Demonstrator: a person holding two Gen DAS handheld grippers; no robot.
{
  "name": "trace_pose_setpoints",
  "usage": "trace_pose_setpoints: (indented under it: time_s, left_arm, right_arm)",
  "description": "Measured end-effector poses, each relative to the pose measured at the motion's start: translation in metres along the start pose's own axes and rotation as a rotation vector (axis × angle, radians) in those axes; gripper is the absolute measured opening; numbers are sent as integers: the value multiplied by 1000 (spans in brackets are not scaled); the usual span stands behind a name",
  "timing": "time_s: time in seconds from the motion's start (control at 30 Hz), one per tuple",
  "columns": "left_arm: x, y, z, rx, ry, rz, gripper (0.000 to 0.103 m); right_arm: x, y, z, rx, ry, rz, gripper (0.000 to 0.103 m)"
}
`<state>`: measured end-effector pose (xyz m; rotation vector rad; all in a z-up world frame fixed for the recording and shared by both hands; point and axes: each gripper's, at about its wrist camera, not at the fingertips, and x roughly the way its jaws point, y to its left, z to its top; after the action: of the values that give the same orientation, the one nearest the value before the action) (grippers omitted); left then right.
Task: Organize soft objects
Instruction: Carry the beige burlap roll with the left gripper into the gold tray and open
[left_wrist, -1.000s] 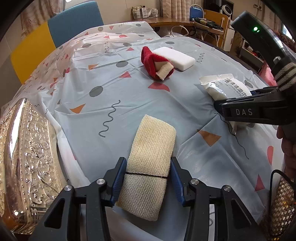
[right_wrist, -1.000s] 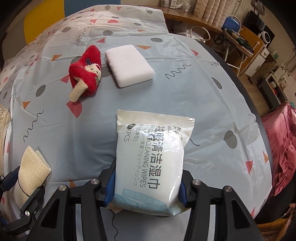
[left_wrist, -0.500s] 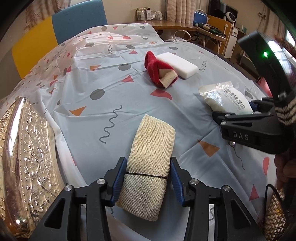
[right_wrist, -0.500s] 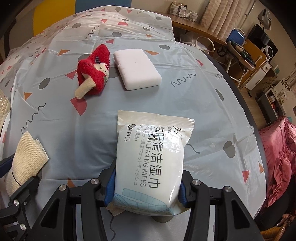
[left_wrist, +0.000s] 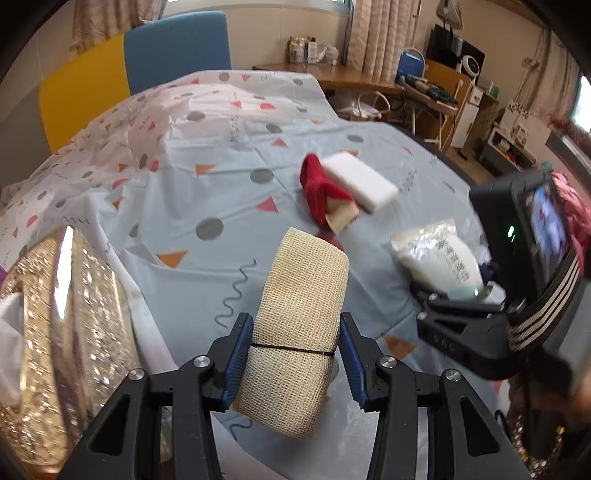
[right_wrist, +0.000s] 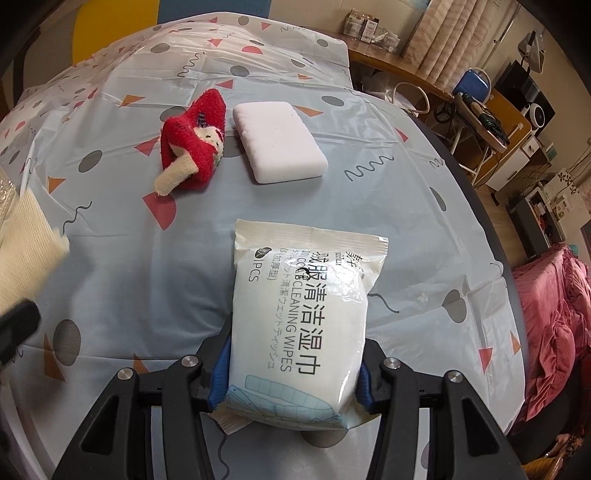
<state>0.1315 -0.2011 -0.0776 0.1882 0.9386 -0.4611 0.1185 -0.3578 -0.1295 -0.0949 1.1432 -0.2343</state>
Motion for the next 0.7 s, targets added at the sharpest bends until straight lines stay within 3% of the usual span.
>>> trace_pose_setpoints:
  time_s: [0.27,0.7]
  left_arm:
    - [-34,15,17,-29,-84,11,47]
    - [-55,39,20,-80,-114,32,47]
  right_arm:
    - [-4,6,-3,-33,-17,-20,52]
    - [-10,15,-7,-71,-59,-48,50]
